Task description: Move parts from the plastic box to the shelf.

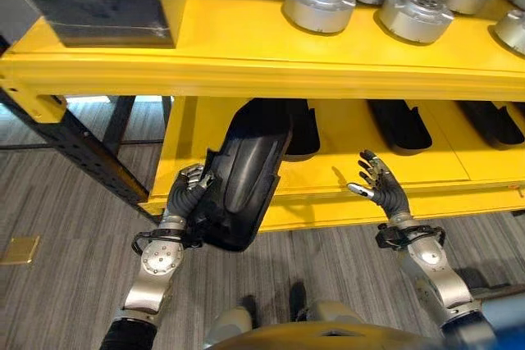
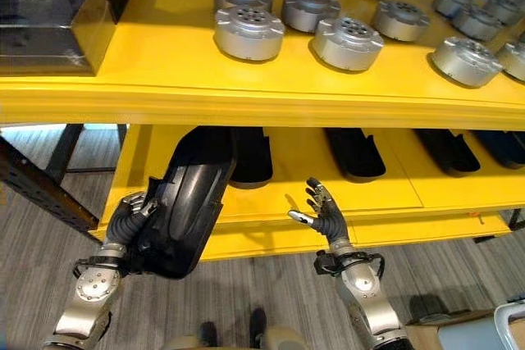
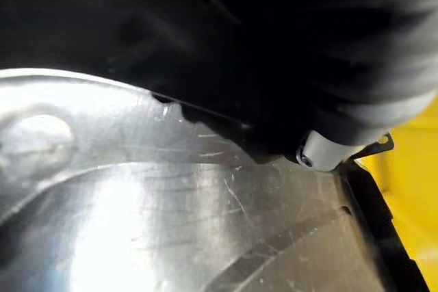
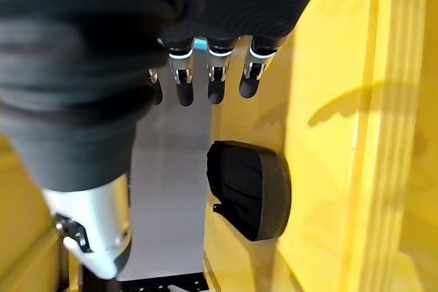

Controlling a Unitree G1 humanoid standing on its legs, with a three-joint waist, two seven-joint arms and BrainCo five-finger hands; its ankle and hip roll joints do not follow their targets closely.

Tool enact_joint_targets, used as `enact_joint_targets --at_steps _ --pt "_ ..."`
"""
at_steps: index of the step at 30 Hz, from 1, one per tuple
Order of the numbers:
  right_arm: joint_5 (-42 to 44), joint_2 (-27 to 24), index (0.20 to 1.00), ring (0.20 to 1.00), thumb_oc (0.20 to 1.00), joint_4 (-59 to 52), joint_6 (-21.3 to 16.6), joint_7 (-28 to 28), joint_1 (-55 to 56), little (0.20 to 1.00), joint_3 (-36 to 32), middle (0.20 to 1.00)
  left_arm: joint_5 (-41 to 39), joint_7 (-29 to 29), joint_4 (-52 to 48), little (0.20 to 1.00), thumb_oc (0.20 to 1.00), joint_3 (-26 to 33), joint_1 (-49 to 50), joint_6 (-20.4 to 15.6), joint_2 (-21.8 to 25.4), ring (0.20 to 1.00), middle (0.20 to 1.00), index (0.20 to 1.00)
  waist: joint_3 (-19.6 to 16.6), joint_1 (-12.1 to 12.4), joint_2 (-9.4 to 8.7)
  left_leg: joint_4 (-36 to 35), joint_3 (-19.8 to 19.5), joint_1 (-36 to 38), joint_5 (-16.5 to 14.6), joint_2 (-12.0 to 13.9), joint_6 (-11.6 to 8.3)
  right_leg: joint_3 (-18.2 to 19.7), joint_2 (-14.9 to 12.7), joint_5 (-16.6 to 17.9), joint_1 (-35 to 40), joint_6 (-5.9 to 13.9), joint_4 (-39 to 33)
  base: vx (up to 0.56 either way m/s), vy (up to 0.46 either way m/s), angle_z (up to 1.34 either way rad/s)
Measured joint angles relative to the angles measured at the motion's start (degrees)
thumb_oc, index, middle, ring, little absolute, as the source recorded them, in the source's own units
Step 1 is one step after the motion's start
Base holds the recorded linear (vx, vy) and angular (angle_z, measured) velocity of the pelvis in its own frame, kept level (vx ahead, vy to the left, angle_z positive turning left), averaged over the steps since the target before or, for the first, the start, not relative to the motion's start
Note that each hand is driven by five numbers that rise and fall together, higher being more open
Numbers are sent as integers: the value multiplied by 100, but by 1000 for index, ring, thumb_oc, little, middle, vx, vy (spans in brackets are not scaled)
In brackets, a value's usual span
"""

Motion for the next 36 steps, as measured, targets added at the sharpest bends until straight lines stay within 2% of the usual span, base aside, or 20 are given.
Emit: enact_joint_targets --at_steps 1,2,3,4,5,6,7,8,9,10,11,12,14,16,19,20,21,24,26,36 --pt "0 32 1000 1000 1000 2 -2 -1 -7 1000 -6 1000 -72 -5 -11 200 200 6 -95 -11 27 200 200 200 130 6 -40 232 -39 -90 -108 -41 -121 -18 -195 101 83 -154 -170 14 116 25" --pt "0 69 1000 1000 1000 5 1 0 0 1000 -5 1000 -72 -3 -18 200 200 22 -117 -19 81 200 200 200 164 11 -88 514 22 -215 -297 60 -105 -74 -272 140 106 -170 -203 26 151 22" --pt "0 141 1000 1000 1000 -7 4 0 53 1000 0 1000 -72 2 -15 200 200 37 -120 -15 190 200 200 200 178 -13 -179 742 45 -333 -376 486 -215 -144 -338 130 94 -154 -199 54 206 22" --pt "0 64 1000 1000 1000 8 -4 -9 46 1000 -50 1000 -73 7 -14 200 200 45 -133 -21 163 200 200 200 213 -127 -159 621 3 -362 -282 1364 -416 -143 -433 86 93 -92 -182 92 309 24" --pt "1 70 1000 1000 1000 27 -6 -25 40 1000 -117 1000 -72 4 -15 200 200 40 -151 -26 148 200 200 200 215 -159 -78 456 23 -333 -180 1770 -560 -176 -435 106 68 -88 -169 80 242 17" --pt "5 70 1000 1000 1000 58 -7 -79 41 1000 -175 1000 -71 15 -11 200 200 25 -186 -29 118 200 200 200 214 -179 12 107 -61 -280 -20 2143 -772 -109 -430 76 -31 97 -75 61 149 5" --pt "5 13 1000 1000 1000 113 -8 -122 34 1000 -218 1000 -71 17 7 200 200 -4 -265 -29 56 200 200 200 251 -173 106 -244 -327 -189 85 2407 -877 -23 -436 40 -122 205 58 114 200 -15" --pt "6 -118 1000 1000 1000 170 2 -154 24 1000 -239 1000 -74 38 5 200 200 -8 -312 -32 -112 200 200 200 290 -154 218 -543 -509 2 227 2451 -840 101 -613 14 -242 336 199 120 210 -23" --pt "6 -185 1000 1000 1000 168 2 -159 22 1000 -239 1000 -77 46 5 200 200 -17 -311 -31 -170 200 200 200 293 -160 293 -661 -642 159 278 2331 -785 180 -695 74 -240 488 189 154 231 -34" --pt "6 -316 1000 1000 1000 162 1 -156 9 1000 -244 1000 -80 51 6 200 200 -48 -310 -30 -250 200 200 200 279 -166 471 -776 -675 357 325 2173 -711 217 -745 179 -190 680 125 140 223 -18" --pt "6 -290 1000 1000 1000 244 -4 -166 30 1000 -263 1000 -90 -35 -13 200 200 -213 -350 -37 -238 200 200 200 204 -243 590 -952 -444 514 378 1977 -1223 238 -924 315 -51 1002 -52 182 298 -3" --pt "19 -100 1000 1000 1000 269 12 -176 94 1000 -212 1000 -96 -64 -75 200 200 -415 -363 -36 -144 200 200 200 172 -272 398 -977 -433 554 353 1699 -1071 254 -1154 329 30 981 -162 127 220 10" --pt "23 257 1000 1000 1000 262 17 -151 118 1000 -1 1000 -195 -168 -206 200 200 -734 -377 -39 -99 200 200 200 77 -232 136 -985 -373 605 376 1352 -1009 307 -1457 571 14 953 -181 88 182 -4" --pt "30 454 1000 1000 1000 228 16 -148 82 1000 108 1000 -295 -179 -262 200 200 -931 -377 -37 28 200 200 200 -2 -144 14 -929 -261 684 296 1262 -900 270 -1501 656 21 960 -165 71 157 -22" --pt "41 556 1000 1000 1000 197 0 -177 -22 1000 101 1000 -320 -161 -405 200 200 -939 -609 -38 129 200 200 200 -76 -153 -101 -903 -254 645 266 1212 -894 181 -1566 580 33 1066 -210 55 117 -2" --pt "42 554 1000 1000 1000 199 2 -184 -57 1000 104 1000 -334 -137 -406 200 200 -925 -757 -39 146 200 200 200 -71 -136 -91 -903 -257 638 274 1216 -907 176 -1566 558 33 1174 -223 56 67 -1" --pt "42 497 1000 1000 1000 199 2 -180 -104 1000 104 1000 -437 -62 -419 200 200 -852 -936 -47 139 200 200 200 -30 -159 14 -907 -259 647 276 1258 -911 179 -1531 545 41 1286 -231 57 66 -3" --pt "43 345 1000 1000 1000 208 17 -185 -69 1000 122 1000 -469 130 -425 200 200 -788 -1184 -56 50 200 200 200 -39 -172 197 -948 -227 640 289 1337 -933 185 -1448 549 42 1289 -268 52 24 -5" --pt "43 227 1000 1000 1000 207 20 -182 3 1000 129 1000 -447 159 -425 200 200 -774 -1302 -56 -14 200 200 200 -57 -216 220 -1033 -181 679 319 1418 -980 182 -1363 560 60 1275 -326 65 -24 -6" --pt "45 229 1000 1000 1000 190 24 -134 125 1000 324 1000 -654 284 -426 200 200 -1025 -1332 -21 -119 200 200 200 -135 -329 -23 -1147 16 847 385 1492 -1007 304 -1273 572 17 1262 -357 10 -36 -8"
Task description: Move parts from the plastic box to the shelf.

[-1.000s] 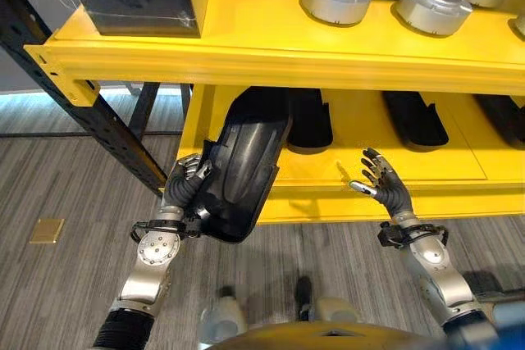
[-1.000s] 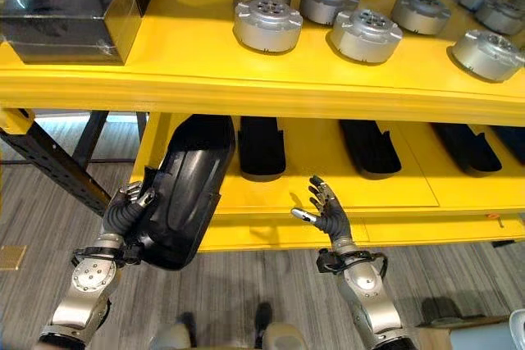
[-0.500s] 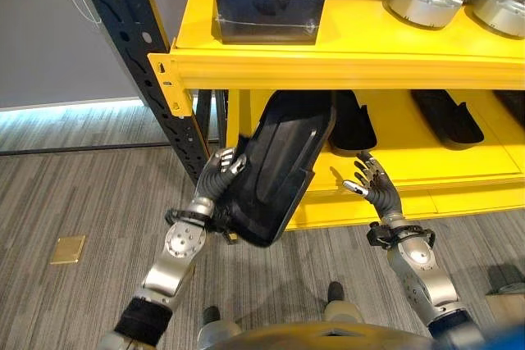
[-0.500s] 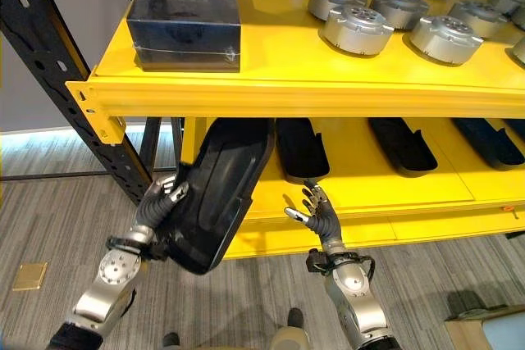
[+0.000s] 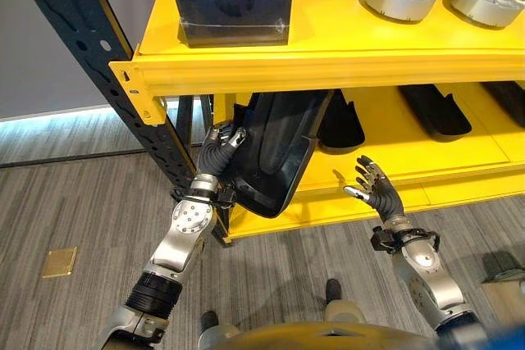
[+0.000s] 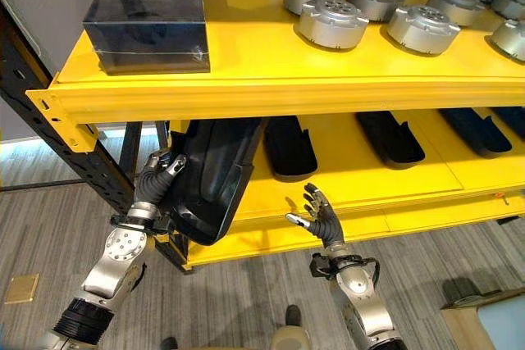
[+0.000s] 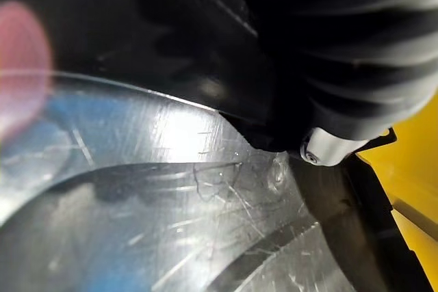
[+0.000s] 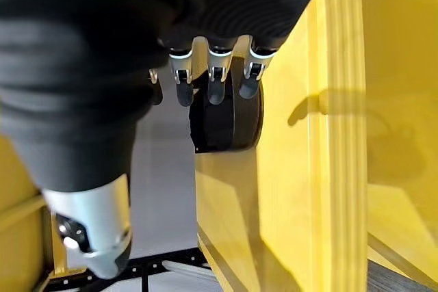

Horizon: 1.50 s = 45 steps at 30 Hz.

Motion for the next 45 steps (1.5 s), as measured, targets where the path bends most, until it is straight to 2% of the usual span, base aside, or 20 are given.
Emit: enact_joint_targets --at_steps 3,5,9,13,20,23,27,31,36,41,45 --pt "1 -1 1000 1000 1000 -3 4 8 113 1000 3 1000 -37 148 3 200 200 -105 -111 20 -69 200 200 200 6 -4 -8 -62 6 6 33 46 -37 7 61 5 -29 -7 -5 -15 -40 -4" --pt "1 -2 1000 1000 1000 -5 4 7 141 1000 6 1000 -50 230 6 200 200 -95 -144 22 -119 200 200 200 12 -113 -5 -68 19 12 35 70 -40 14 88 6 -34 -8 -9 -29 -37 -3" --pt "0 -4 1000 1000 1000 -5 2 -5 147 1000 9 1000 -232 349 9 200 200 -99 -299 22 -161 200 200 200 85 -163 26 -73 42 8 37 94 -43 35 115 12 -59 -16 -15 -37 -32 -3" --pt "1 -18 1000 1000 1000 -18 -2 -38 95 1000 57 1000 -244 663 378 200 200 -323 -1047 22 -365 200 200 200 353 -187 91 -58 47 -49 55 111 -67 48 131 19 -140 -25 28 -97 -35 -2" --pt "22 -233 1000 1000 1000 -99 -64 -100 -230 1000 321 1000 -242 1482 1211 200 200 -416 -2493 -39 -670 200 200 200 840 -351 36 237 100 -463 61 117 -72 215 126 16 -639 -30 362 -122 -10 -6" --pt "78 -252 1000 1000 1000 -100 -108 -121 -371 1000 342 1000 -239 1852 1526 200 200 -375 -2980 -132 -766 200 200 200 985 -519 25 353 130 -665 61 132 -72 266 131 8 -896 -39 517 -115 -23 -6" --pt "89 -474 1000 1000 1000 -101 -133 -132 -535 1000 439 1000 -241 2270 1874 200 200 -222 -3546 -219 -807 200 200 200 1138 -658 19 481 154 -911 60 154 -73 351 147 -6 -1213 -60 706 -87 -33 -6" --pt "132 -483 1000 1000 1000 -108 -183 -140 -559 1000 449 1000 -245 2508 2138 200 200 -54 -3902 -305 -807 200 200 200 1224 -766 -4 653 151 -1141 50 254 -83 370 232 -63 -1470 -131 918 -81 -53 -3" --pt "224 -700 1000 1000 1000 -145 -228 -133 -564 1000 440 1000 -255 2882 2330 200 200 431 -4372 -407 -752 200 200 200 1327 -782 9 980 14 -1612 46 398 -97 399 354 -214 -1994 -247 1404 -46 -56 -2" --pt "232 -788 1000 1000 1000 -334 -304 -112 -523 1000 441 1000 -237 3079 2332 200 200 609 -4462 -480 -653 200 200 200 1354 -771 20 1240 -128 -1929 -34 478 -167 338 382 -446 -2274 -281 1788 -15 -53 10" --pt "238 -810 1000 1000 1000 -396 -344 -86 -565 1000 437 1000 -207 3228 2331 200 200 701 -4489 -495 -477 200 200 200 1347 -750 25 1535 -282 -2344 -76 535 -174 300 402 -574 -2693 -396 2233 -11 -32 8"
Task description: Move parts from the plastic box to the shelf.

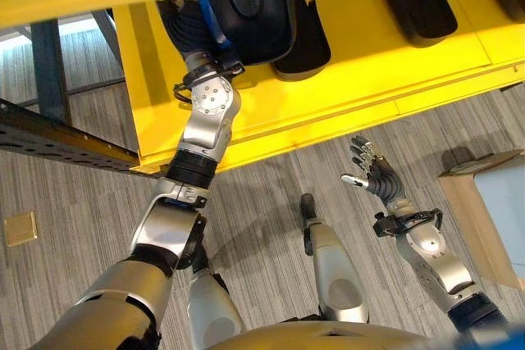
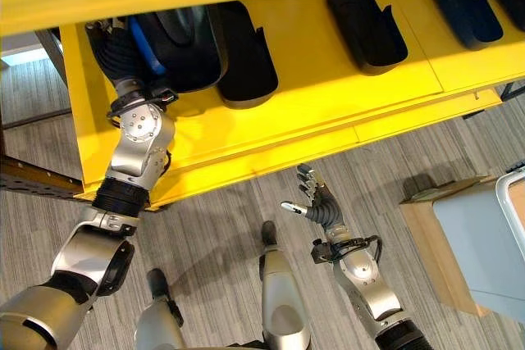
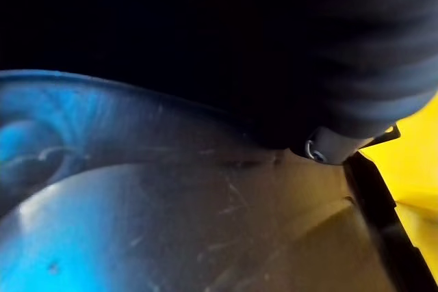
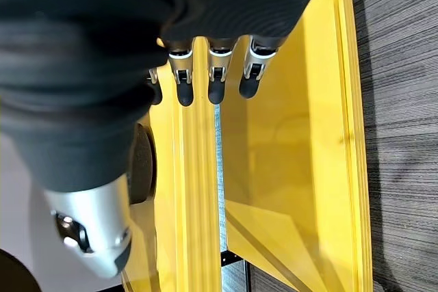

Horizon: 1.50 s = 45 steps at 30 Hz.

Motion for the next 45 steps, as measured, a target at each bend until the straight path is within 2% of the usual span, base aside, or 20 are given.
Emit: enact_joint_targets --at_steps 5,10,14,17,20,23,24,25,27,31,40,45 --pt "57 -21 1000 1000 1000 -89 -2 58 1 1000 4 1000 10 258 -57 200 200 261 -28 -35 83 200 200 200 -28 32 12 424 -178 -434 -144 84 -33 -109 2 -223 -308 -64 462 -16 -23 13" --pt "115 -34 1000 1000 1000 -92 0 91 3 1000 3 1000 17 371 -216 200 200 454 -163 -62 283 200 200 200 -141 277 -15 904 -422 -934 -278 103 -67 -189 -34 -421 -690 -129 949 -21 4 15" --pt "119 -34 1000 1000 1000 -91 -2 103 -20 1000 9 1000 17 368 -209 200 200 447 -163 -42 392 200 200 200 -257 388 -49 1415 -623 -1366 -486 95 -66 -296 -118 -572 -869 -118 1265 -15 25 16" --pt "126 -20 1000 1000 1000 -84 -1 102 3 1000 5 1000 140 350 -191 200 200 336 -158 -29 462 200 200 200 -391 371 -106 1731 -681 -1664 -671 78 -23 -283 -169 -660 -1086 -100 1428 -4 29 6" --pt "214 -13 1000 1000 1000 -85 -1 101 -4 1000 17 1000 238 313 -151 200 200 282 -160 -29 483 200 200 200 -409 407 -123 1922 -750 -1809 -727 6 -16 -287 -248 -689 -1142 -65 1542 6 27 9" --pt "216 -10 1000 1000 1000 -85 -1 102 -7 1000 22 1000 235 312 -59 200 200 193 -161 -30 562 200 200 200 -423 396 -125 1996 -787 -1866 -777 -20 7 -302 -276 -710 -1144 -54 1555 69 18 6" --pt "217 -7 1000 1000 1000 -75 1 104 -18 1000 41 1000 230 233 62 200 200 86 -172 -30 605 200 200 200 -485 420 -122 2049 -782 -1872 -890 -23 5 -305 -289 -821 -1147 -38 1545 20 42 -5" --pt "218 -1 1000 1000 1000 -82 -1 104 5 1000 53 1000 220 187 181 200 200 63 -171 -20 601 200 200 200 -539 440 -114 2087 -791 -1876 -847 -25 -36 -280 -280 -731 -1145 -22 1586 0 0 0" --pt "220 8 1000 1000 1000 -79 -1 98 -17 1000 141 1000 228 111 235 200 200 49 -174 -21 651 200 200 200 -562 433 -123 2130 -779 -1881 -954 -24 28 -300 -302 -868 -1135 -35 1580 52 14 0" --pt "220 16 1000 1000 1000 -80 1 115 20 1000 236 1000 220 27 297 200 200 -65 -173 19 683 200 200 200 -575 443 -114 2151 -797 -1885 -939 -29 -15 -291 -298 -829 -1144 -20 1645 0 0 0" --pt "218 12 1000 1000 1000 -92 2 124 11 1000 221 1000 -37 -136 1298 200 200 -64 -167 297 696 200 200 200 -637 350 -112 2341 -811 -2191 -941 -26 -15 -258 -300 -832 -1447 -22 1772 0 0 0" --pt "218 10 1000 1000 1000 -92 2 148 44 1000 212 1000 -67 -184 1334 200 200 -66 -154 403 688 200 200 200 -637 315 -112 2389 -811 -2256 -992 -12 19 -228 -291 -848 -1530 -42 1817 3 -3 -2"
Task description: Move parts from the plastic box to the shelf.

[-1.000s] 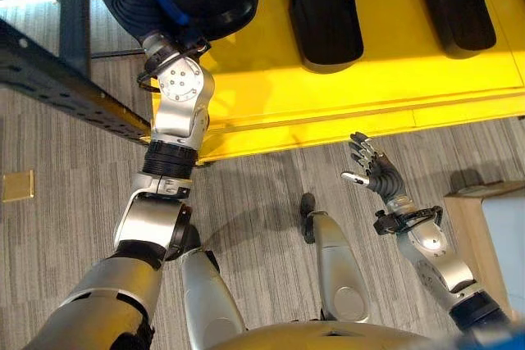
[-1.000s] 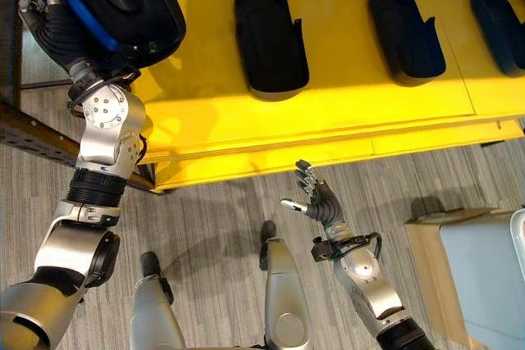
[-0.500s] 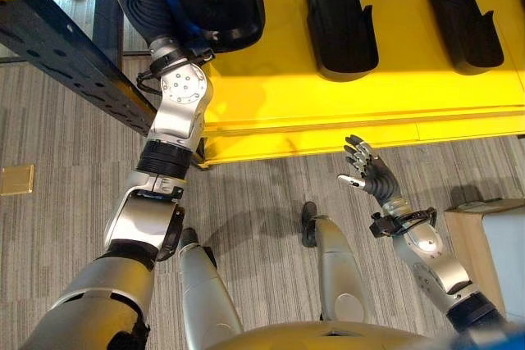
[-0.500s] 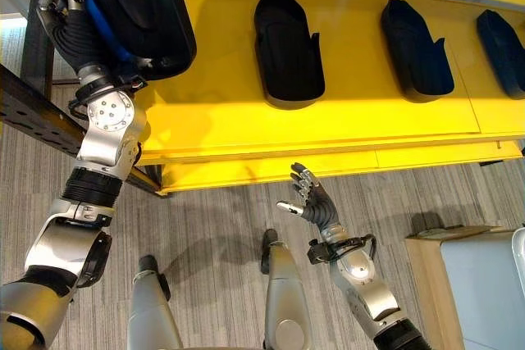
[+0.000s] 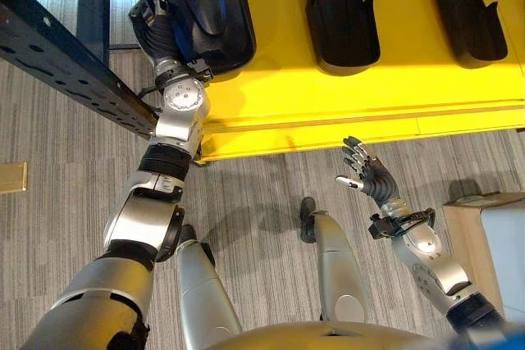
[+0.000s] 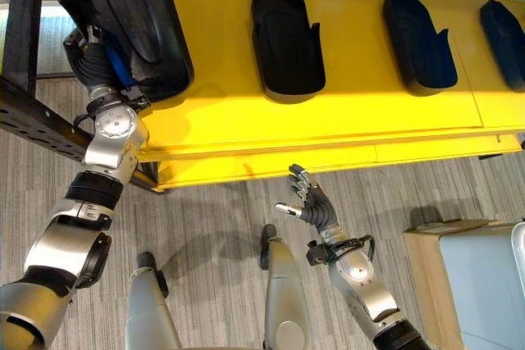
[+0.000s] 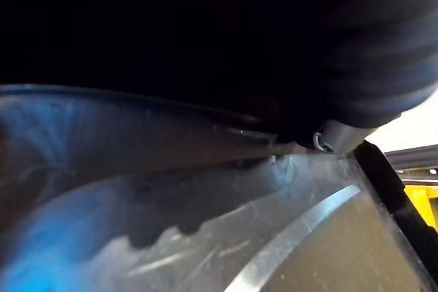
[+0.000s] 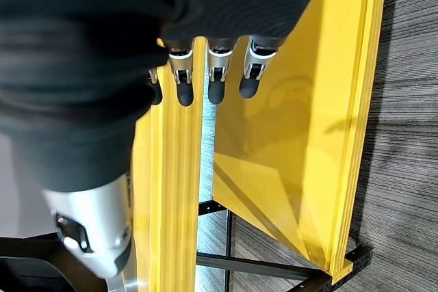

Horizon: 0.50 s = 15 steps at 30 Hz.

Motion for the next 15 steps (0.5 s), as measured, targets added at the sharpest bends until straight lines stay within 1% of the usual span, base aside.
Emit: enact_joint_targets --at_steps 15 --pt "0 -3 1000 1000 1000 -25 0 14 -6 1000 -59 1000 -58 -127 11 200 200 5 217 10 -45 200 200 200 -3 6 0 126 7 -207 -1 6 -24 49 11 2 -235 -6 96 1 0 0"
